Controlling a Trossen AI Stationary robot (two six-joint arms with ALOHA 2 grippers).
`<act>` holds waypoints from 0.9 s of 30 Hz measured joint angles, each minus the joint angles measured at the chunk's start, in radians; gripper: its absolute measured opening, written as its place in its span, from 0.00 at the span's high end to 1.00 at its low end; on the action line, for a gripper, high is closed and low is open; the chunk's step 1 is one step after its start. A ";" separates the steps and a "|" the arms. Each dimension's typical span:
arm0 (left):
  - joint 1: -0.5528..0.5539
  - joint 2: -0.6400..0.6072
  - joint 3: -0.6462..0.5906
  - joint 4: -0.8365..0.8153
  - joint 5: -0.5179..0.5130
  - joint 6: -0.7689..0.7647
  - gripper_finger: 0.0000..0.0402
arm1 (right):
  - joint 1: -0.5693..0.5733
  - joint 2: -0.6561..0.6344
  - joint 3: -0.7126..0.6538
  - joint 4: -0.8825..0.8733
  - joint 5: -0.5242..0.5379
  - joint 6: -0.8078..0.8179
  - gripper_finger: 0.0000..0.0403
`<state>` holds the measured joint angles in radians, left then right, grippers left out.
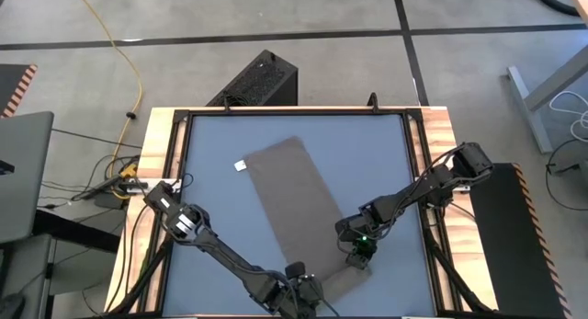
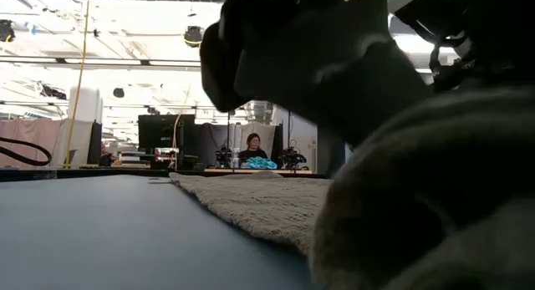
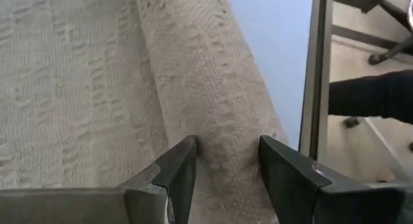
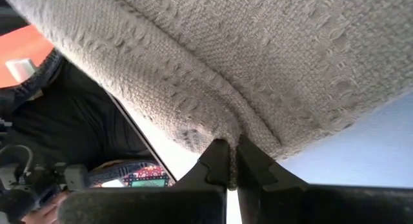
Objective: Roll towel into tight, uniform cylinder
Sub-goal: Roll the gray towel
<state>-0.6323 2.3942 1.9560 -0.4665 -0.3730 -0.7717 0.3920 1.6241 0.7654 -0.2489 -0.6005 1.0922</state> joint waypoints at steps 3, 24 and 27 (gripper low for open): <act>0.000 -0.001 0.000 0.004 0.000 0.001 0.63 | 0.000 0.000 0.000 -0.001 0.000 0.000 0.93; 0.016 -0.001 0.000 0.063 0.108 0.033 1.00 | -0.016 -0.043 0.001 -0.104 -0.053 -0.195 0.72; 0.025 -0.002 -0.014 0.087 0.148 0.040 1.00 | -0.025 -0.080 0.001 -0.188 -0.044 -0.228 0.72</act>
<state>-0.6070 2.3919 1.9423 -0.3792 -0.2250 -0.7313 0.3668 1.5443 0.7666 -0.4372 -0.6448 0.8645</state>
